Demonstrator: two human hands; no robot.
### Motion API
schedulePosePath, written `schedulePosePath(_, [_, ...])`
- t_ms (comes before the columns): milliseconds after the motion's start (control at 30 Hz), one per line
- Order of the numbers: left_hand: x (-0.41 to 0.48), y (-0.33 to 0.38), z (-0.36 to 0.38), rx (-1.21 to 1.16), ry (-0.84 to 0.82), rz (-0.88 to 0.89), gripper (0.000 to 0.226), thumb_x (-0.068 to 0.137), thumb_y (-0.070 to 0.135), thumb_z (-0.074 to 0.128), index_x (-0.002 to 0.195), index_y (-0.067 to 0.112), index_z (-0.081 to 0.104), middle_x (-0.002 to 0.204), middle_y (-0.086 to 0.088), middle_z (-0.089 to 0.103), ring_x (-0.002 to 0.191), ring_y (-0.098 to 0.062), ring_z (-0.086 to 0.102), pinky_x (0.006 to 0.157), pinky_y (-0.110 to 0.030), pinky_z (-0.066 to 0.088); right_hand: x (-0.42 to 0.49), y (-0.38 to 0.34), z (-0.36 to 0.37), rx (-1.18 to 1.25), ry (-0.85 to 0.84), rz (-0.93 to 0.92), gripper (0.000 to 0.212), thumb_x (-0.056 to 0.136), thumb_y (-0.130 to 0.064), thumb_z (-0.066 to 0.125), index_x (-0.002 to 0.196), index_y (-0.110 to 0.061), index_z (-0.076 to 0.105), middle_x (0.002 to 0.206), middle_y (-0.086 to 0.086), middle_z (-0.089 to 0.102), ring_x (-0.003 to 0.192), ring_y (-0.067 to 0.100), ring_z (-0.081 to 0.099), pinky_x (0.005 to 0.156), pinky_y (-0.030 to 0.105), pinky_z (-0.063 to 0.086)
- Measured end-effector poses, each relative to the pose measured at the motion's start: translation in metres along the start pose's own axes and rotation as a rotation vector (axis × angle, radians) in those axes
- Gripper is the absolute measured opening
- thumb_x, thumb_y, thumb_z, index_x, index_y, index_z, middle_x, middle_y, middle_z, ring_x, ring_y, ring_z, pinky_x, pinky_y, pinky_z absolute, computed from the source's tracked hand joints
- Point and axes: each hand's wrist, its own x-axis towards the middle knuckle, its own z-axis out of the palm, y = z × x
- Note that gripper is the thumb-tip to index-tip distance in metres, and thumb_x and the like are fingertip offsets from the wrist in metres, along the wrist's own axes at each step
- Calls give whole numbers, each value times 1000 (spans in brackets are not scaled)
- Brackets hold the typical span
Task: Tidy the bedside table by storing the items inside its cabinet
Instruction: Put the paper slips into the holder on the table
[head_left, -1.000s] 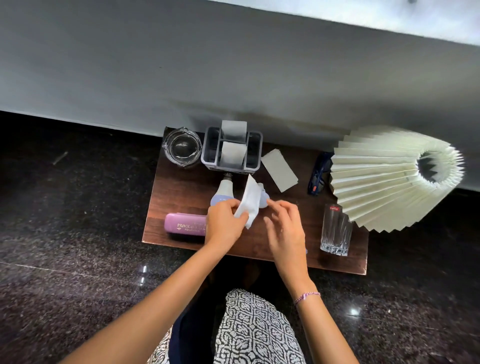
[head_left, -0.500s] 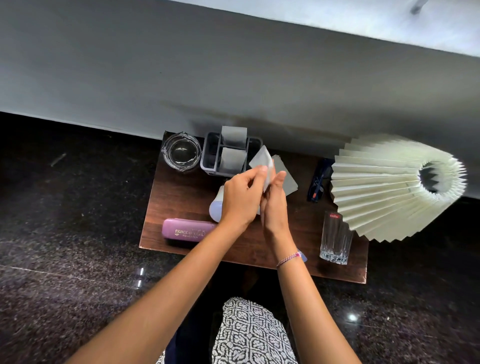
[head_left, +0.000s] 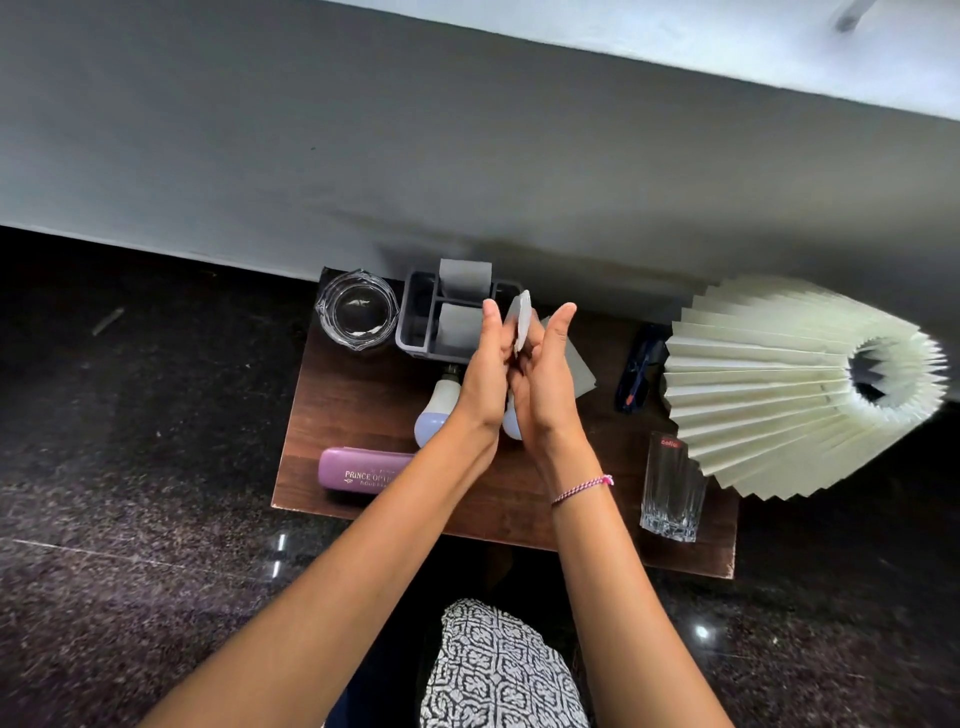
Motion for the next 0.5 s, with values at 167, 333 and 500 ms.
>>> schedulePosePath(167, [12, 3, -4, -54, 0, -50, 63, 96, 56, 12, 113, 24, 63, 92, 19, 66, 90, 8, 58, 91, -16, 41, 9, -5, 1, -13, -17, 21, 66, 92, -62, 16, 116, -19, 60, 105, -4, 66, 104, 5, 61, 96, 22, 44])
schedulePosePath(333, [15, 5, -2, -69, 21, -87, 56, 96, 57, 17, 104, 28, 64, 116, 17, 60, 114, -3, 54, 97, -19, 38, 14, -4, 3, -41, 1, 42, 67, 91, -64, 17, 110, -18, 62, 101, -4, 69, 101, 3, 64, 93, 21, 48])
schedulePosePath(500, [14, 5, 0, -128, 5, -96, 67, 97, 53, 16, 146, 7, 26, 153, -7, 30, 142, -14, 26, 108, -20, 23, 10, -1, -2, -29, 16, 54, 75, 91, -63, 16, 145, -12, 29, 147, -2, 40, 135, 7, 37, 110, 22, 29])
